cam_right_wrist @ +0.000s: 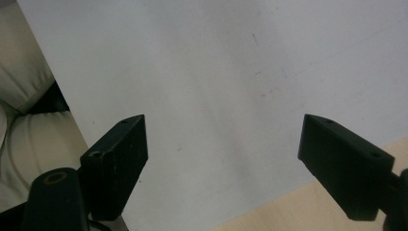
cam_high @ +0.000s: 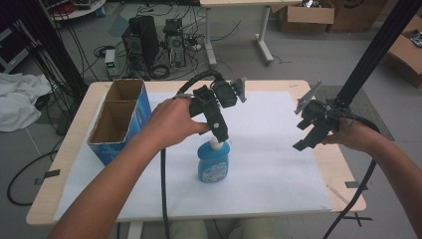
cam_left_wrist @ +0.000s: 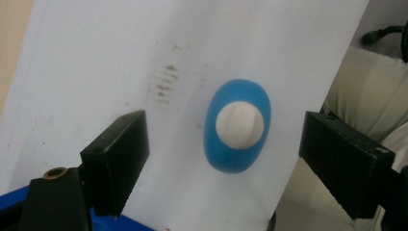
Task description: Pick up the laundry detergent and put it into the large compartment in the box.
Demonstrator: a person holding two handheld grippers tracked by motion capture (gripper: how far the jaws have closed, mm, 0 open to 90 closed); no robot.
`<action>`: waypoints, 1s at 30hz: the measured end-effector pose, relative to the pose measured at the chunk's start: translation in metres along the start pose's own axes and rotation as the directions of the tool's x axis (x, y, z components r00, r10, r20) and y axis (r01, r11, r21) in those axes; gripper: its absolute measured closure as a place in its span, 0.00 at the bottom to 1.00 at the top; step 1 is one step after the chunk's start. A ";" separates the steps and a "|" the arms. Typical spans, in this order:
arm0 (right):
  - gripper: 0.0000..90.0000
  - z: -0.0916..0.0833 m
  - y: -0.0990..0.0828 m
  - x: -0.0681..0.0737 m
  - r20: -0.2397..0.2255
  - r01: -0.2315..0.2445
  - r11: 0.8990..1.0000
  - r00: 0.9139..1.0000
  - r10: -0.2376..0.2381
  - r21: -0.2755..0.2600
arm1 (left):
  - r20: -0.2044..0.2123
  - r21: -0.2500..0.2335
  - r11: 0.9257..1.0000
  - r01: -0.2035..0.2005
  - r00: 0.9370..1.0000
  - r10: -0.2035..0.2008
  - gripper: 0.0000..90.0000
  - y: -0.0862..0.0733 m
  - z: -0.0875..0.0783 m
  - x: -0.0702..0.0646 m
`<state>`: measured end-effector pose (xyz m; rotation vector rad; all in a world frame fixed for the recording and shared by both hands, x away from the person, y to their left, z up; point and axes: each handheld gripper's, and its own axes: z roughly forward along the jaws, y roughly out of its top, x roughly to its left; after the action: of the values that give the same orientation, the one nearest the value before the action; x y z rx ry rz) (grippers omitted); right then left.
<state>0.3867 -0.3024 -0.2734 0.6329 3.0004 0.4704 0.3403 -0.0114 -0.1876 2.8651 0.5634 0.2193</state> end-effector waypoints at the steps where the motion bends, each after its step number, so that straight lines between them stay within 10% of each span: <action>1: 0.20 0.000 0.000 0.000 0.000 -0.004 1.000 1.000 0.004 0.002 | -0.003 0.003 1.000 -0.010 1.000 0.010 0.21 0.000 0.002 0.000; 9: 0.20 0.004 -0.001 -0.002 -0.006 -0.007 1.000 1.000 0.007 0.006 | 0.030 0.009 1.000 -0.016 0.999 0.016 0.20 -0.003 0.016 0.005; 18: 0.20 0.008 0.000 -0.004 -0.014 -0.016 1.000 1.000 0.016 0.012 | 0.030 -0.015 0.991 -0.131 0.991 0.131 0.21 -0.004 0.027 0.002; 30: 0.20 0.009 0.000 -0.007 -0.015 -0.024 0.999 1.000 0.025 0.021 | 0.064 0.000 0.991 -0.133 0.989 0.132 0.21 -0.011 0.048 0.005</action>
<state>0.3937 -0.3028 -0.2826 0.6713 3.0188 0.4470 0.3498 -0.0084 -0.2359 2.9045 0.3624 0.1475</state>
